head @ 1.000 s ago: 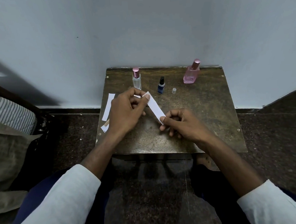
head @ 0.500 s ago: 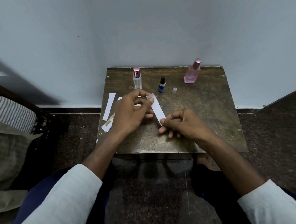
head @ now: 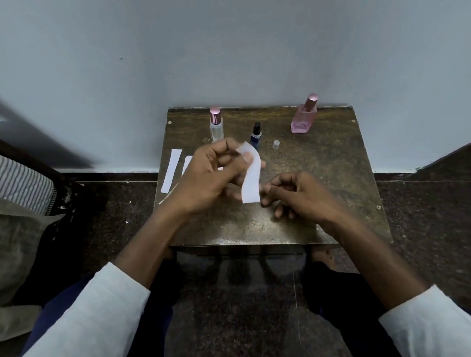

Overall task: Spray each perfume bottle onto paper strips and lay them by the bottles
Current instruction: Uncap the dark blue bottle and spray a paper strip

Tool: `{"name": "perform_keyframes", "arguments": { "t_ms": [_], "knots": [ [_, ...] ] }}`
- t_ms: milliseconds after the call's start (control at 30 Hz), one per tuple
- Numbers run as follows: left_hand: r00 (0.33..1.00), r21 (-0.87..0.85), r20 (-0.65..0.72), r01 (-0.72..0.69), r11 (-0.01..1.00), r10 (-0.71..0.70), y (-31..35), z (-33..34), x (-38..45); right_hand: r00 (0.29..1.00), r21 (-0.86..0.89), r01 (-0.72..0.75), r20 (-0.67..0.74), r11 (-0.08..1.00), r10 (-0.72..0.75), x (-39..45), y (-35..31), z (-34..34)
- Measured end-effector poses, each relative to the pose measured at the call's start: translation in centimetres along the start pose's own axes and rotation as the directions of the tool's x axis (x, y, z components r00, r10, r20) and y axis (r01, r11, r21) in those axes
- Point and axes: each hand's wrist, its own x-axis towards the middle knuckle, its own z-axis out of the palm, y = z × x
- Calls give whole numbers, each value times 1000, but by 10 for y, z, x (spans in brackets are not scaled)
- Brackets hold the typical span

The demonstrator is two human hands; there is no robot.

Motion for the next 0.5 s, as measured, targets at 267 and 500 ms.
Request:
{"name": "perform_keyframes", "arguments": {
  "t_ms": [267, 500],
  "knots": [
    [996, 248, -61, 76, 966, -63, -15, -9, 3, 1000, -34, 9, -23, 999, -9, 0, 0, 0],
    [998, 724, -68, 61, 687, -17, -23, -17, 6, 999, -44, 17, -32, 999, -19, 1, 0, 1]
  ]
}}
